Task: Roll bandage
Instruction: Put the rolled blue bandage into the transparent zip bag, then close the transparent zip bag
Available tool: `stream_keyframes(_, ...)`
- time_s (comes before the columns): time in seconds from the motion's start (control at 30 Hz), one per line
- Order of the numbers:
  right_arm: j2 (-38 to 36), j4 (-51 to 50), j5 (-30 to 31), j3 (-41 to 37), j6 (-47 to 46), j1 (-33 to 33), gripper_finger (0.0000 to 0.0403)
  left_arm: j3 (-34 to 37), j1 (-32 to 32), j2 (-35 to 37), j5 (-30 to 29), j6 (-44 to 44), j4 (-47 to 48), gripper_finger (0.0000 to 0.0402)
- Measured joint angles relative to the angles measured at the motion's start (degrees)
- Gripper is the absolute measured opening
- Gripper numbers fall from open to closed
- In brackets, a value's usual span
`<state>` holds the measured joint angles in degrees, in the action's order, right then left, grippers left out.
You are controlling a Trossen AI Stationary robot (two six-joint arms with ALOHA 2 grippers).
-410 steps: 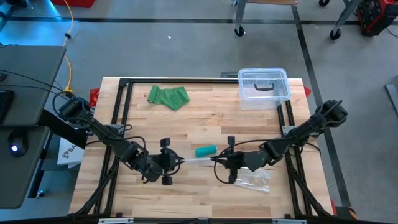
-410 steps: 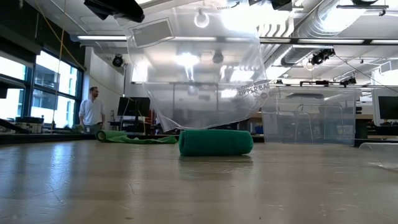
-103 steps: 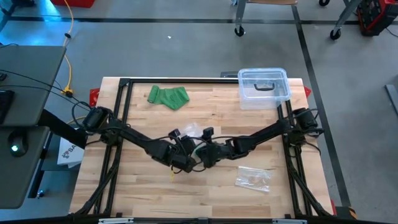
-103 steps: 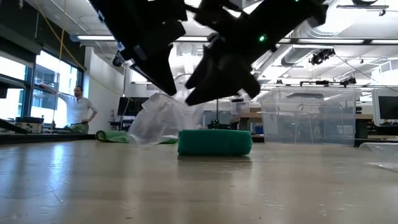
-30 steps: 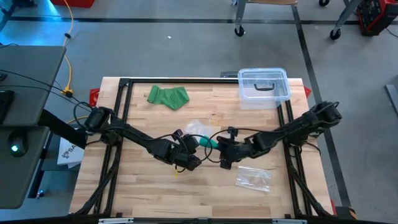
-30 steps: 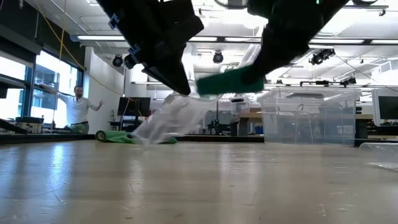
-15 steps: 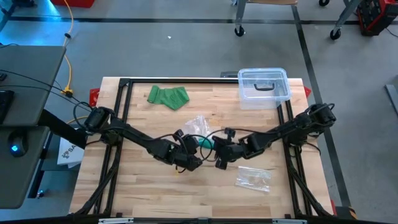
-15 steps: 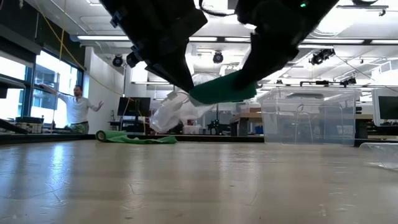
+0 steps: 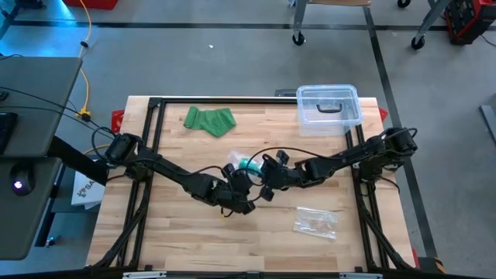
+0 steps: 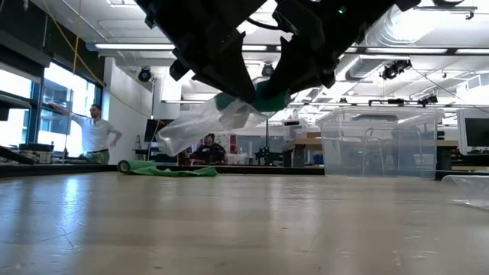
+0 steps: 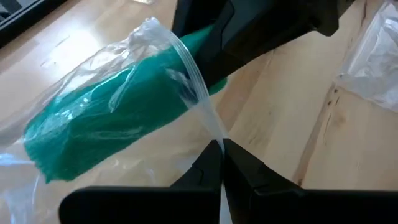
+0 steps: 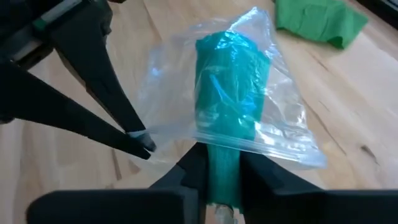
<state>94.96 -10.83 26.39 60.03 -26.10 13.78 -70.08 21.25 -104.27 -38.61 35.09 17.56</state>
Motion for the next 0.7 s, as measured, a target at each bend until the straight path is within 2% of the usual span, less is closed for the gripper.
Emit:
stream_keyframes(0.1, 0.0, 0.1, -1.1, 0.0, 0.5, -0.3, 0.0089, 0.0, 0.0, 0.0, 1.2, 0.2, 0.0, 0.0)
stream_keyframes(0.27, 0.0, 2.4, -3.1, 0.0, 1.7, -0.3, 0.0171, 0.0, 0.1, 0.0, 2.4, 1.8, 0.1, 0.0)
stream_keyframes(0.37, 0.0, 3.6, -6.3, 0.0, 3.6, 0.1, 0.0207, 0.0, 0.0, 0.0, 4.5, 3.7, 0.1, 0.0)
stream_keyframes(0.47, 0.0, 4.3, -8.3, -0.1, 4.5, 0.6, 0.022, 0.0, -0.2, 0.4, 7.6, 5.1, 0.4, 0.0)
stream_keyframes(0.7, -3.8, 4.0, -7.7, -0.1, 6.7, 3.2, 0.0222, 0.0, -1.1, 5.5, 11.1, 5.4, 3.0, 0.0)
